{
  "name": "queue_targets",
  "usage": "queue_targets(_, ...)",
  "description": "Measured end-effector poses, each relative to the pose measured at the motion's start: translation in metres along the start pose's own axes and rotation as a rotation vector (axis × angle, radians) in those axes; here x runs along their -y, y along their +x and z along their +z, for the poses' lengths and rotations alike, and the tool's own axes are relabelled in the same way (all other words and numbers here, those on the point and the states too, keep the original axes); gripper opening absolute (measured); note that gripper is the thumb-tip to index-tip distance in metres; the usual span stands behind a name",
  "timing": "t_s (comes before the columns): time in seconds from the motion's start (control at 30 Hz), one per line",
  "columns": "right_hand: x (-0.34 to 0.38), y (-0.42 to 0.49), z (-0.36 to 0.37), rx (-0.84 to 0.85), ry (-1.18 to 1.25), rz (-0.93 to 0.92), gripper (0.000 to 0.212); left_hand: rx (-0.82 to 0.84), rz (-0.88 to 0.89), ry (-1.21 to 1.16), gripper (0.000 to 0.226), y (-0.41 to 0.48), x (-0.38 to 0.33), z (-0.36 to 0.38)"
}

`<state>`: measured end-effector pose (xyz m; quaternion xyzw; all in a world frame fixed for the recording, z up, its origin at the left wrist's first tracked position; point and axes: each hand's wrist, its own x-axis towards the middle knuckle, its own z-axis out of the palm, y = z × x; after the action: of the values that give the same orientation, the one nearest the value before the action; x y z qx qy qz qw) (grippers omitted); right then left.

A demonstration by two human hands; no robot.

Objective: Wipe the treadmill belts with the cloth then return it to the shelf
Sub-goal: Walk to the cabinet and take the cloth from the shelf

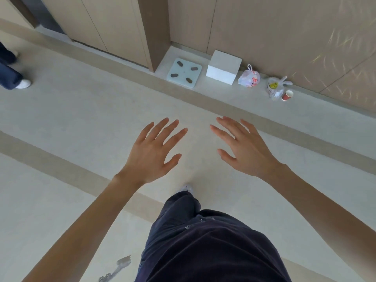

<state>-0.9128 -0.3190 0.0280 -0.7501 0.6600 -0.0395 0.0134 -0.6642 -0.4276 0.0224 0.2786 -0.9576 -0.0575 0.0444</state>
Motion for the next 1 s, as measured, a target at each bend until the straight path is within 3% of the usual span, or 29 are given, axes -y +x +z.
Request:
queue_targets(0.17,-0.022,0.078,-0.003,-0.112,0.007,-0.014,0.056,-0.046,-0.063,0.012,0.056,0.045,0.052,-0.013)
queue_targets(0.43,-0.037,0.175,0.016,-0.151,0.052,-0.086,0.059,-0.064,-0.209,-0.037,0.059,0.083,0.11,-0.01)
queue_targets(0.7,-0.065,0.297,0.046,-0.071,0.07,-0.142,0.062,-0.016,-0.298,-0.027,0.057,0.14,0.203,0.014)
queue_targets(1.0,-0.093,0.477,0.04,0.027,0.083,-0.186,0.067,0.03,-0.301,0.025,0.061,0.235,0.341,-0.028)
